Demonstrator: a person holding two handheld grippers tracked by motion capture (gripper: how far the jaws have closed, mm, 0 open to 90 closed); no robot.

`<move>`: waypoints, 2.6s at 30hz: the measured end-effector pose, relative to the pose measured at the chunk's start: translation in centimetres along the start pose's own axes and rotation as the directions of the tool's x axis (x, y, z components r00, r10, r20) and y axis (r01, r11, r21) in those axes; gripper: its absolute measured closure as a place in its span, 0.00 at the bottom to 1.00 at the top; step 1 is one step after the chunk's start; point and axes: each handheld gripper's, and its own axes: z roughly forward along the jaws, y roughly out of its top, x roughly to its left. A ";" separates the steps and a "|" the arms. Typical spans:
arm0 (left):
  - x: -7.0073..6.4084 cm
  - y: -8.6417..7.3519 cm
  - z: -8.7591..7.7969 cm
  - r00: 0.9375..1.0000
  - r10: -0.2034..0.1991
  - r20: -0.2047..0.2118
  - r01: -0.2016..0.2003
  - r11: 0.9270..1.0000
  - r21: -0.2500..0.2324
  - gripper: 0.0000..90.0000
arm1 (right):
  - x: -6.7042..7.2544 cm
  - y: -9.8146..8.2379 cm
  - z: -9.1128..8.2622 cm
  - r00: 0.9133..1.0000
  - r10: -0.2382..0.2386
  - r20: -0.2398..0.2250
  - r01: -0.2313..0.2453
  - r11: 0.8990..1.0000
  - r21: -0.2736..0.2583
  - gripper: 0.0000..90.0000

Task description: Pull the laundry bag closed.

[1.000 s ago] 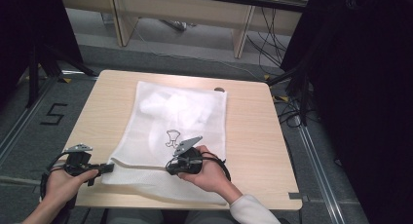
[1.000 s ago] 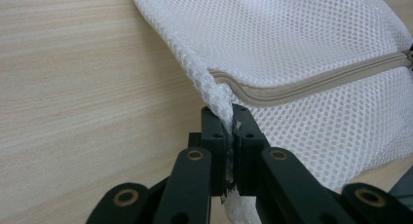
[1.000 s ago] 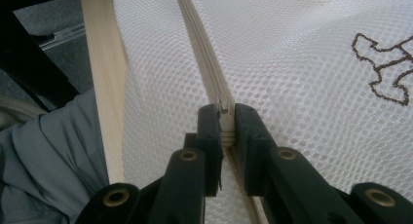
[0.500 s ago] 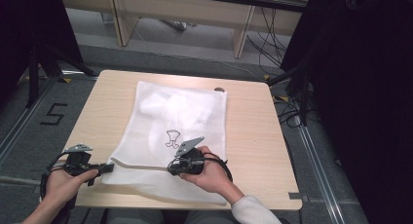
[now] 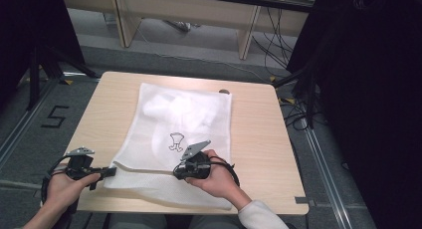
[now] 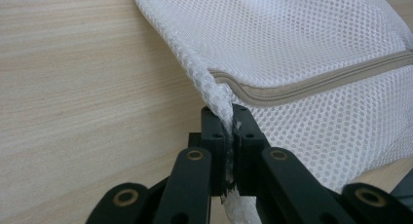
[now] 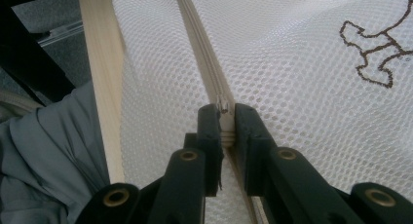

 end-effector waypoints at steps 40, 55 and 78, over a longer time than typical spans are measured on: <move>0.3 0.0 -0.1 1.000 0.023 -0.004 -0.023 0.999 0.025 0.95 | -0.3 -1.2 -1.1 1.000 0.025 0.002 -0.025 1.000 0.003 0.92; 0.3 0.0 -0.2 1.000 0.017 -0.005 -0.017 1.000 0.025 0.95 | -0.5 -1.6 -1.6 0.999 0.033 0.002 -0.033 0.999 0.010 0.92; 0.3 0.0 -0.2 1.000 0.018 -0.007 -0.018 1.000 0.026 0.95 | -0.8 -2.3 -2.5 0.999 0.041 0.013 -0.041 0.999 0.009 0.92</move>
